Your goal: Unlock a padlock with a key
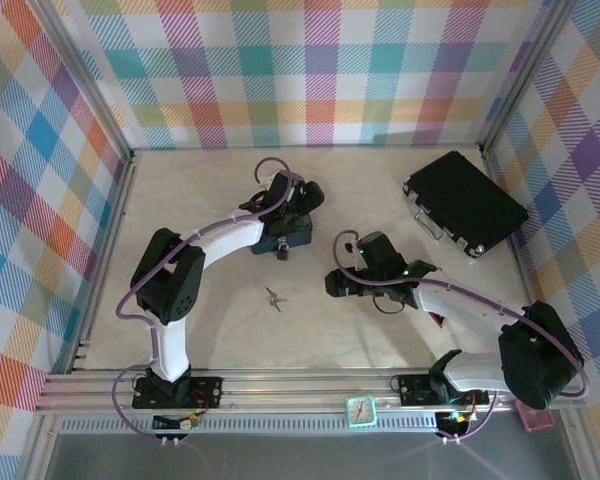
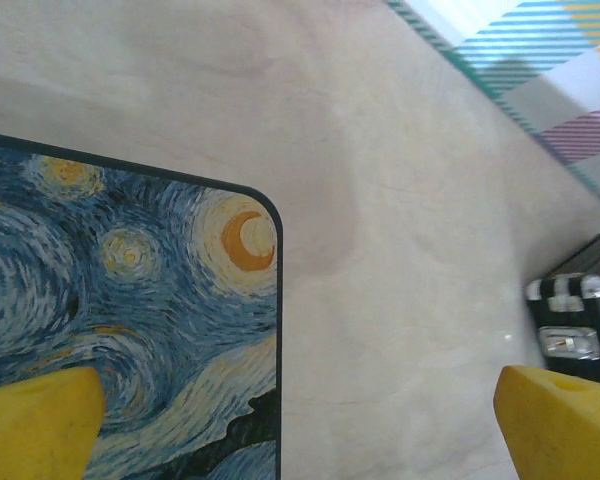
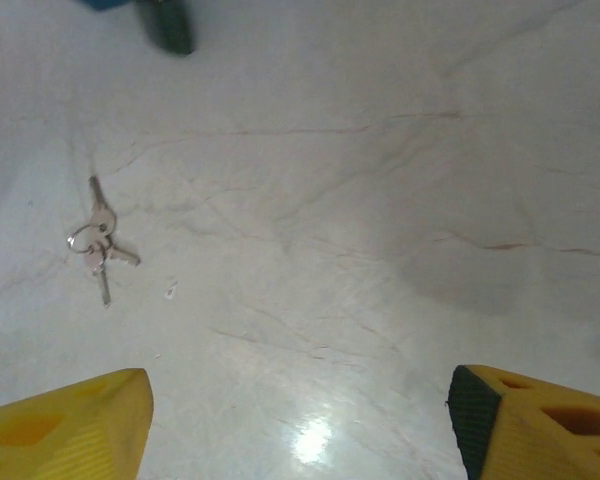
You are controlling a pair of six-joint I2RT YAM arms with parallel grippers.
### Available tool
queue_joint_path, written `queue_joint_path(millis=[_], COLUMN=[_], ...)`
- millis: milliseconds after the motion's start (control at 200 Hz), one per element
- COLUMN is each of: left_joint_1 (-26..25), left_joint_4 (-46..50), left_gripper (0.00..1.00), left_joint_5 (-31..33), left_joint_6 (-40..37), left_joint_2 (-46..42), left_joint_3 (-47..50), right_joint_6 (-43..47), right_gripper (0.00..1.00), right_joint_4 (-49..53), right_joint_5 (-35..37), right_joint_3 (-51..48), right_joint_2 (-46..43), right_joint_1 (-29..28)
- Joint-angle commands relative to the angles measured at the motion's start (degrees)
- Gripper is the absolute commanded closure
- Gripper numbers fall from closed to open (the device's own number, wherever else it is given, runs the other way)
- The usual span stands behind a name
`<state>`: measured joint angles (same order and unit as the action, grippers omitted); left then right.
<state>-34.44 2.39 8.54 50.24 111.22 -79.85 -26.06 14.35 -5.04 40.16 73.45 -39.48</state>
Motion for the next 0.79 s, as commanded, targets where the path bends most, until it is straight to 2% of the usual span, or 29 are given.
queue_joint_path(millis=[0, 155, 240, 355, 460, 620, 790], left_joint_1=[-0.54, -0.16, 1.92, 8.32, 15.43, 22.13, 24.91], left_joint_4=[-0.19, -1.07, 0.65, -3.37, -4.14, -1.12, -0.80], left_gripper=[0.00, 0.00, 0.00, 0.00, 0.00, 0.00, 0.00], left_joint_5=[-2.34, -0.04, -1.24, -11.13, -17.99, -17.08, -16.43], left_joint_6=[6.53, 5.51, 3.36, 1.74, 0.48, -5.18, -7.28], left_joint_2=[5.21, 5.76, 3.70, -1.19, -7.29, -19.31, -27.29], left_joint_3=[-0.44, -4.25, -4.61, 0.24, 5.22, 12.24, 19.29], right_joint_6=[-1.88, -2.92, -2.57, -1.33, -0.83, 0.05, -0.27], right_gripper=[0.28, 0.29, 0.33, 0.41, 0.41, 0.44, 0.47], right_joint_4=[-4.63, -9.98, -9.61, -7.70, -5.12, 0.13, 9.42], right_joint_5=[-0.18, -0.76, 0.53, 2.43, 5.52, 11.50, 19.09], right_joint_3=[0.27, 2.38, 6.04, 12.35, 18.73, 28.48, 37.12], right_joint_2=[2.71, 9.27, 13.73, 20.56, 26.70, 34.87, 41.31], right_joint_1=[-2.85, -6.85, -9.80, -13.83, -17.44, -22.11, -25.40])
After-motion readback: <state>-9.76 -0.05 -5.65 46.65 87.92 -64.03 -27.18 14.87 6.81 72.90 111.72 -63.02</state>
